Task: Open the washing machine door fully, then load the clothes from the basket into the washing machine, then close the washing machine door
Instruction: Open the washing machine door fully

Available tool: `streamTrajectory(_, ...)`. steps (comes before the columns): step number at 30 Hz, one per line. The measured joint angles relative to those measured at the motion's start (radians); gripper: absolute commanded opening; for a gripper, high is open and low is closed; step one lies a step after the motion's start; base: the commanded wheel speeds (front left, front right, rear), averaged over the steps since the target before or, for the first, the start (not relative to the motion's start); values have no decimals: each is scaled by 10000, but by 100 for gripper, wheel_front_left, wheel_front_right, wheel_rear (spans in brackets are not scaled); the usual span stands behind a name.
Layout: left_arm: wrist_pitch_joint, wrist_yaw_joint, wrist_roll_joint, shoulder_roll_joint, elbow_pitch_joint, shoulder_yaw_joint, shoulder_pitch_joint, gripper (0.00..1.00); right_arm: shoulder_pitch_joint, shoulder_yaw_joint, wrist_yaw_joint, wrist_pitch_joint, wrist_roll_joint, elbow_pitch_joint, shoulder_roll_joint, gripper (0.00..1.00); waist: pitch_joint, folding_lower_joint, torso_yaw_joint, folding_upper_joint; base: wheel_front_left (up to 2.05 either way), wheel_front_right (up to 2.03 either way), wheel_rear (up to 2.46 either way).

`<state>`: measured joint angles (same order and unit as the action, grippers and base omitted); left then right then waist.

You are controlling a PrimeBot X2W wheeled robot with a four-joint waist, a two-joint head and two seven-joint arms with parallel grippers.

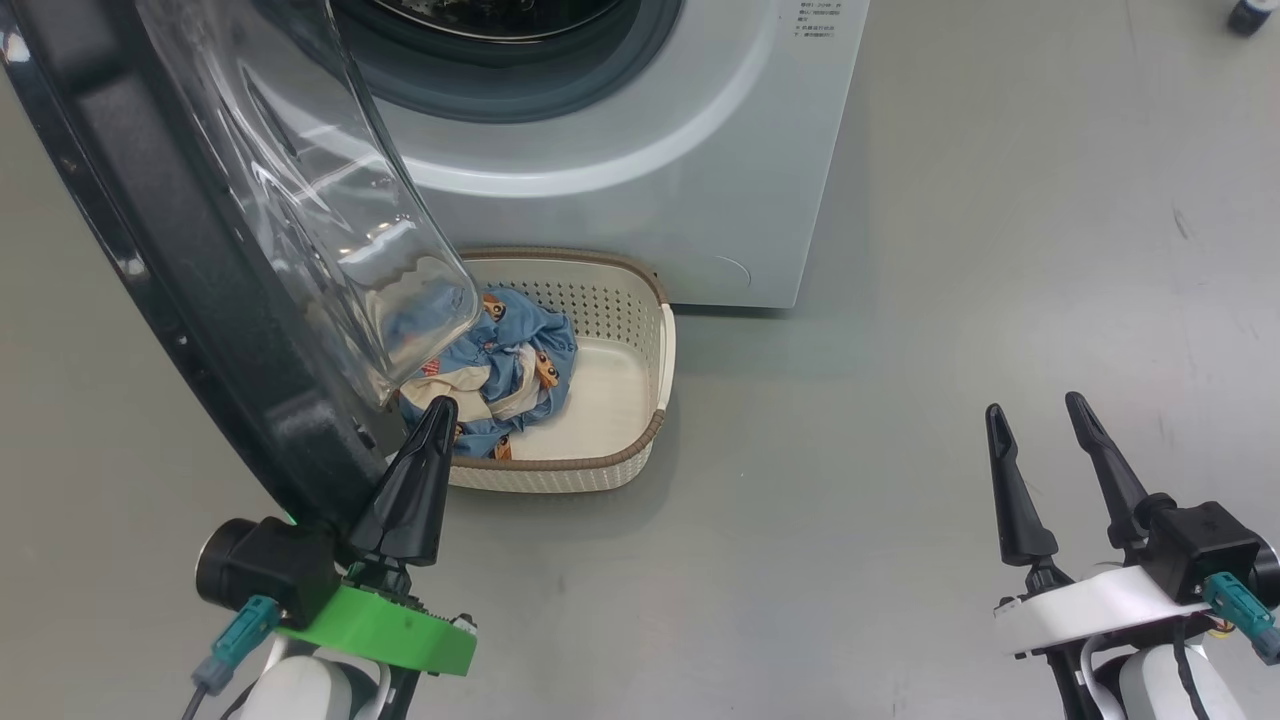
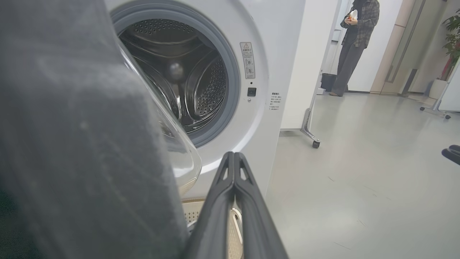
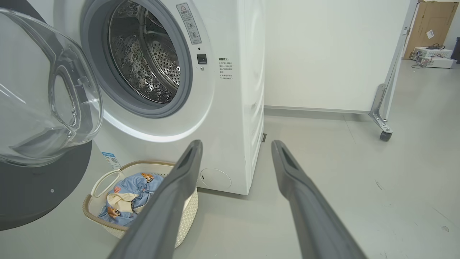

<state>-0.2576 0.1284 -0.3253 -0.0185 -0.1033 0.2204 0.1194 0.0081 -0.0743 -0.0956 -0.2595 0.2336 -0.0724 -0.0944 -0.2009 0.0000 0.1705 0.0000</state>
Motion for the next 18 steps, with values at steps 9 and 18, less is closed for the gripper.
streamTrajectory(9,0,0,94,-2,46,-31,-53,0,-1,-15,-86,0,-65,-40,4,100,20,0,48,0,0,0,0)
streamTrajectory(18,8,-13,113,-105,673,61,-81,0,-2,31,-90,0,-75,-63,21,100,-26,0,-1,0,0,0,0)
